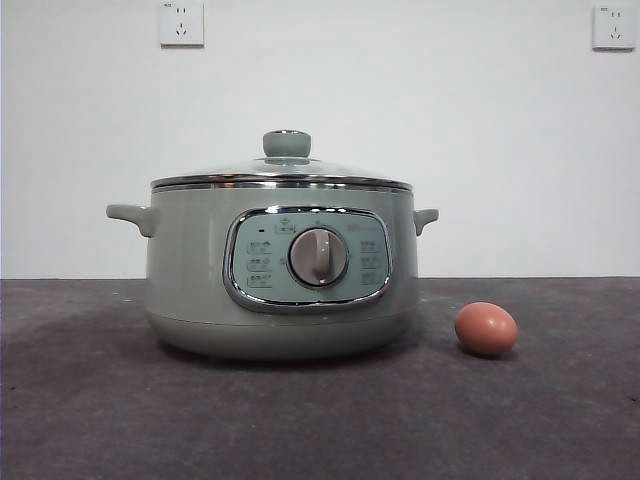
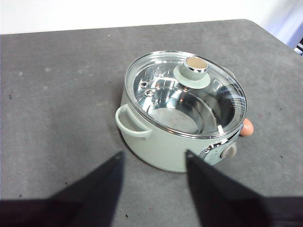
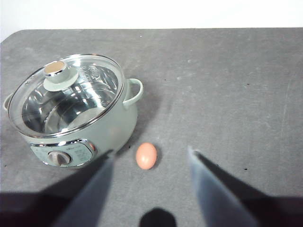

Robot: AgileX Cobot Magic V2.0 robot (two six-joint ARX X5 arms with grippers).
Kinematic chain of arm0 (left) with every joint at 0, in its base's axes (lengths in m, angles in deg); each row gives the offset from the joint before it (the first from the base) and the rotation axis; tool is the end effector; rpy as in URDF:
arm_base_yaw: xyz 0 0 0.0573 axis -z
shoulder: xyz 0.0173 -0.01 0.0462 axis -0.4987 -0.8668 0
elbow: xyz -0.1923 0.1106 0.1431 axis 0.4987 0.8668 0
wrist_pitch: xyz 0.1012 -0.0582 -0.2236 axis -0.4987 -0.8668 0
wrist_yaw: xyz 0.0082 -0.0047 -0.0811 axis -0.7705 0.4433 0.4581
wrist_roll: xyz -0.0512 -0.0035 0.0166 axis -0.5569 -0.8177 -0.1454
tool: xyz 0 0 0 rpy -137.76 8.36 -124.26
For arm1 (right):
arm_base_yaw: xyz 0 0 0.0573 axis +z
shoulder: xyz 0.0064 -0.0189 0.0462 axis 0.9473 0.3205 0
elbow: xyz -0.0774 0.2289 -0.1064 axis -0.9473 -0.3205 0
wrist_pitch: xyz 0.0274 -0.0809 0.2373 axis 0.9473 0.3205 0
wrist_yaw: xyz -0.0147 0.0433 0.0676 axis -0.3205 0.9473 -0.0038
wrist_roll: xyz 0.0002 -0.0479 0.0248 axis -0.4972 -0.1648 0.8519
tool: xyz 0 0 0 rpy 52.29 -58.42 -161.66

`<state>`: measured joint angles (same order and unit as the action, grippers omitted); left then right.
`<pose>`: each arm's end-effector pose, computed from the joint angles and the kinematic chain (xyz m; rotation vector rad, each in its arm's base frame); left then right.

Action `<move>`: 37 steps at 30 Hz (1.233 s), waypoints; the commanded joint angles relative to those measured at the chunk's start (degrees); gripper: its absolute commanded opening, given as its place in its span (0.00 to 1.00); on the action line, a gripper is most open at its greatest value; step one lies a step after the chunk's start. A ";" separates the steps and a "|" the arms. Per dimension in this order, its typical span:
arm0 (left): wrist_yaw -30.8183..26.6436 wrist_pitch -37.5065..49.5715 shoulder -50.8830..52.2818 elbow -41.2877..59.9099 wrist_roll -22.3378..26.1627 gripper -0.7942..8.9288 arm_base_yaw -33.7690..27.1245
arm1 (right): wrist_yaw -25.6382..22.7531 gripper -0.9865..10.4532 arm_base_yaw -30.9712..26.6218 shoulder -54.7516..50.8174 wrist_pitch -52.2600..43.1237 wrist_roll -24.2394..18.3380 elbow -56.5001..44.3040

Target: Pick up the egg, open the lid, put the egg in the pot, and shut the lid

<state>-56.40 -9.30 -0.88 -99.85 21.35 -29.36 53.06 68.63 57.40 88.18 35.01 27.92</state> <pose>0.0864 -0.0127 0.3566 -0.0796 0.4706 -0.4281 0.0757 0.0071 0.3706 0.0478 0.4613 0.3344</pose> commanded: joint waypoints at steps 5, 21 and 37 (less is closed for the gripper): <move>0.26 0.39 -0.79 0.00 -0.96 0.79 0.26 | 0.20 0.64 0.09 0.02 -0.35 -0.52 0.02; 0.24 2.23 -15.74 -9.40 0.55 0.79 8.13 | 0.26 0.64 0.09 2.82 0.17 0.04 0.02; -9.51 10.58 -47.87 -27.28 5.31 0.79 23.74 | 2.36 0.64 0.09 6.03 1.33 0.13 0.02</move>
<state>-65.65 1.02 -48.57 -127.34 25.26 -5.68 55.18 68.63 63.56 89.56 34.90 27.92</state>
